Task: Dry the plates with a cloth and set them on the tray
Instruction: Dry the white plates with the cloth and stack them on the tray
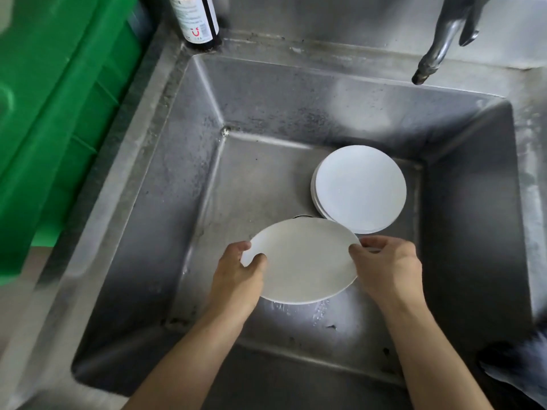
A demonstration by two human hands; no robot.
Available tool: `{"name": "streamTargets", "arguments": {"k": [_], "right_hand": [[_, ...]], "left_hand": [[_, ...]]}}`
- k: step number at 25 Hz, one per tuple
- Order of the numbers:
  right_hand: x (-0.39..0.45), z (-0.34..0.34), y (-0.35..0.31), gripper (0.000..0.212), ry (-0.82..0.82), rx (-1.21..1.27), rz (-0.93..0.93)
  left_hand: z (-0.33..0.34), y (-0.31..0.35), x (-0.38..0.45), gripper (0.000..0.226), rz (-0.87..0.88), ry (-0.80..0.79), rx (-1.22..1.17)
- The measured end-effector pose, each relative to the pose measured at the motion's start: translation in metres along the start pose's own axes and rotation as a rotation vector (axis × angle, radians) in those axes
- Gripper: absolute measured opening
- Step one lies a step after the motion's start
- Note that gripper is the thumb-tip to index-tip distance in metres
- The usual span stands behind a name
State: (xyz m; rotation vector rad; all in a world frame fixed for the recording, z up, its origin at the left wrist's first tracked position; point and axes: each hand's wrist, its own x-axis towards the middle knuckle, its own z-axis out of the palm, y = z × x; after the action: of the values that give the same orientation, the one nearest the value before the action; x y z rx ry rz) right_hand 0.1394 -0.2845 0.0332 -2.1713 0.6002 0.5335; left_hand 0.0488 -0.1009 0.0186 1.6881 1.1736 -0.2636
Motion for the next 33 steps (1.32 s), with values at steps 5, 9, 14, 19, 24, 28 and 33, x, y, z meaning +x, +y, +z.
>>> {"name": "streamTargets", "arguments": {"k": [5,9,14,19,24,28,33], "right_hand": [[-0.018,-0.002,0.012,0.017,-0.044,0.200,0.147],[-0.046,0.006,0.016,0.025,-0.064,0.317,0.167],[-0.074,0.003,0.020,0.028,-0.130,0.374,0.152],[-0.081,-0.020,0.026,0.030,-0.047,0.222,0.052],[-0.089,-0.058,0.036,0.027,0.055,0.181,-0.025],[-0.102,-0.092,0.058,0.033,0.377,0.042,-0.190],[-0.097,-0.139,0.109,0.065,0.754,-0.427,-0.131]], "left_hand": [[-0.010,0.008,-0.010,0.033,-0.098,0.038,-0.361],[-0.012,0.024,-0.031,0.021,-0.259,-0.017,-0.824],[-0.019,0.032,-0.034,0.040,-0.048,-0.132,-0.802],[-0.011,0.045,-0.044,0.042,0.016,-0.132,-0.697],[0.007,0.059,-0.067,0.025,0.011,-0.124,-0.639],[0.016,0.071,-0.093,0.024,0.049,-0.151,-0.506],[0.017,0.080,-0.124,0.023,0.086,-0.205,-0.448]]}}
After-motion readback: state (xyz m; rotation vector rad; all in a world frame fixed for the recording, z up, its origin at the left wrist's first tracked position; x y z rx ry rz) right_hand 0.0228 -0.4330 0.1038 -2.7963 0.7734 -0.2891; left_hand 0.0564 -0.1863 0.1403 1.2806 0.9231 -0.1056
